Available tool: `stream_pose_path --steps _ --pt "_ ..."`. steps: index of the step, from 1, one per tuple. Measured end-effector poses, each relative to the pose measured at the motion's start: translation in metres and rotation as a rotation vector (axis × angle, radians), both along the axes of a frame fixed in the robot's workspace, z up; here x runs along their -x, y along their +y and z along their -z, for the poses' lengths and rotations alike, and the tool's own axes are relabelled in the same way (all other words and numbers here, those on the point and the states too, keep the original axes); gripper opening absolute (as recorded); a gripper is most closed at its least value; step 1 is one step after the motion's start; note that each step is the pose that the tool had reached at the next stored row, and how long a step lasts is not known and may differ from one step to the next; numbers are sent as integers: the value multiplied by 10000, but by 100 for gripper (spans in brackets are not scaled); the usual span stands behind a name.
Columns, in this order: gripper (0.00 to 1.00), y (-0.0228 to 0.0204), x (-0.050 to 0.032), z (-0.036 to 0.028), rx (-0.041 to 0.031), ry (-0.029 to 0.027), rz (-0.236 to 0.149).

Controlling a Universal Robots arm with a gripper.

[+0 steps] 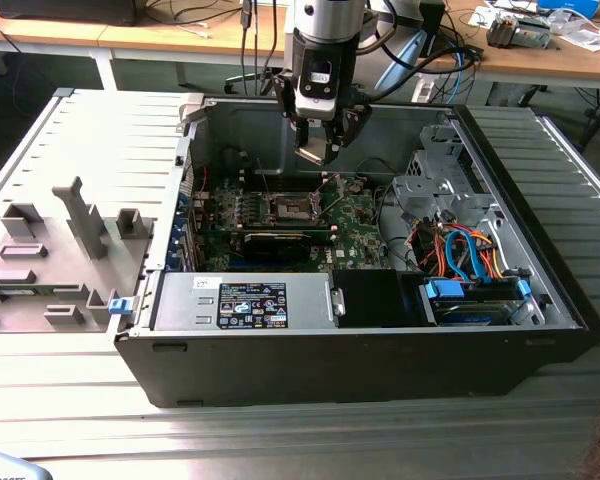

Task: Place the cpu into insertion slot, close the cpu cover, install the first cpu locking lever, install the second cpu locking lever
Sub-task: 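Place the cpu into insertion slot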

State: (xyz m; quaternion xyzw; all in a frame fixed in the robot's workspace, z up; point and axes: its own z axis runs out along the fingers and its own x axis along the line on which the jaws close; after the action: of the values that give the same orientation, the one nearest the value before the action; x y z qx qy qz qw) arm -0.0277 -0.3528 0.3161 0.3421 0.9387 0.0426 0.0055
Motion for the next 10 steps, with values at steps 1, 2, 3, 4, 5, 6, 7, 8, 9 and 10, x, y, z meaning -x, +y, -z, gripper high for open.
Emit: stream_pose_path --steps 1,2,3,4,5,6,7,8,9,10 --pt "54 0 0 0 0 0 7" --pt "54 0 0 1 -1 0 11" --pt "54 0 0 1 -1 0 16" --pt "54 0 0 1 -1 0 21" --pt "54 0 0 1 0 0 27" --pt "54 0 0 2 -1 0 36" --pt "54 0 0 2 -1 0 40" --pt "54 0 0 2 -1 0 45" --pt "54 0 0 2 0 0 53" --pt "54 0 0 2 -1 0 59"
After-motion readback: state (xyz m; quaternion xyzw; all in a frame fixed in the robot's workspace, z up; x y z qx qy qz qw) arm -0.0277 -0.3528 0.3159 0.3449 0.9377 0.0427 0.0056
